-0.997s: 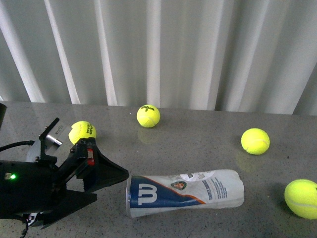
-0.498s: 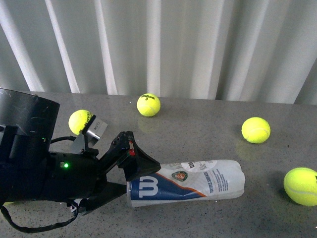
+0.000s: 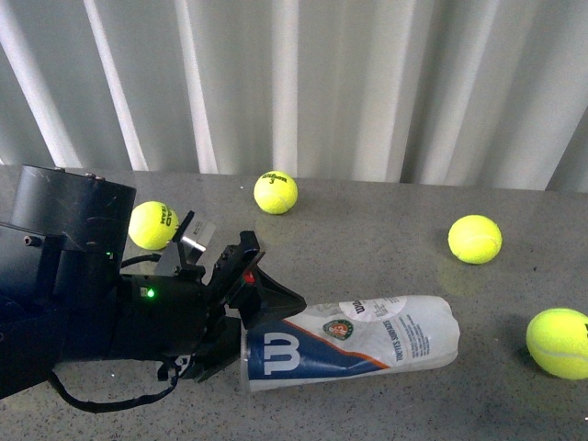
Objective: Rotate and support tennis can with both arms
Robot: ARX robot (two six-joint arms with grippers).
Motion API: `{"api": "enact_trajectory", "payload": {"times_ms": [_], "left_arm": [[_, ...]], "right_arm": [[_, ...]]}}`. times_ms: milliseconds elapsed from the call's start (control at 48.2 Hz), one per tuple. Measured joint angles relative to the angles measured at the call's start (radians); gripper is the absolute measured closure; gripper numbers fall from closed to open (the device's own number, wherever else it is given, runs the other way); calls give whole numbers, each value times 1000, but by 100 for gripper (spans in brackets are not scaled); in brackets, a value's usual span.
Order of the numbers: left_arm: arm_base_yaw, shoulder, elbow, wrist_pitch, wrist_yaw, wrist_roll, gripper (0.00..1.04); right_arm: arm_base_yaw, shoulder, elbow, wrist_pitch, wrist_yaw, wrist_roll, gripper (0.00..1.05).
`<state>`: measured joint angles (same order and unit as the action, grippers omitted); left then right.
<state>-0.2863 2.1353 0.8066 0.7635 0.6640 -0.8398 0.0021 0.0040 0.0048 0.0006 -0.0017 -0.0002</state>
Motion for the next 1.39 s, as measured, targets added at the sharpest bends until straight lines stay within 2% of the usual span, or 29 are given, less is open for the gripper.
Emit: {"api": "enact_trajectory", "payload": {"times_ms": [42, 187, 311, 415, 561, 706, 851, 934, 1017, 1121, 1287, 1391], "left_arm": [[-2, 0, 0, 16, 2, -27, 66], [-6, -2, -10, 62, 2, -77, 87], [-14, -25, -45, 97, 10, -116, 102], [-22, -72, -67, 84, 8, -123, 101], [-18, -165, -70, -42, 9, -92, 101], [3, -303, 6, -316, 11, 28, 101], [11, -425, 230, -705, -34, 230, 101], [-10, -442, 463, -1024, -126, 448, 101], [-39, -419, 623, -1230, -200, 607, 101], [-81, -344, 856, -1504, -344, 841, 101], [-122, -223, 1102, -1767, -528, 1116, 101], [-150, -173, 1138, -1810, -645, 1250, 101]], "right_arm": [[0, 0, 0, 0, 0, 0, 7], [0, 0, 0, 0, 0, 0, 7], [0, 0, 0, 0, 0, 0, 7], [0, 0, 0, 0, 0, 0, 7], [0, 0, 0, 0, 0, 0, 7], [0, 0, 0, 0, 0, 0, 7], [0, 0, 0, 0, 0, 0, 7], [0, 0, 0, 0, 0, 0, 7], [0, 0, 0, 0, 0, 0, 7], [0, 0, 0, 0, 0, 0, 7], [0, 0, 0, 0, 0, 0, 7], [0, 0, 0, 0, 0, 0, 7]]}}
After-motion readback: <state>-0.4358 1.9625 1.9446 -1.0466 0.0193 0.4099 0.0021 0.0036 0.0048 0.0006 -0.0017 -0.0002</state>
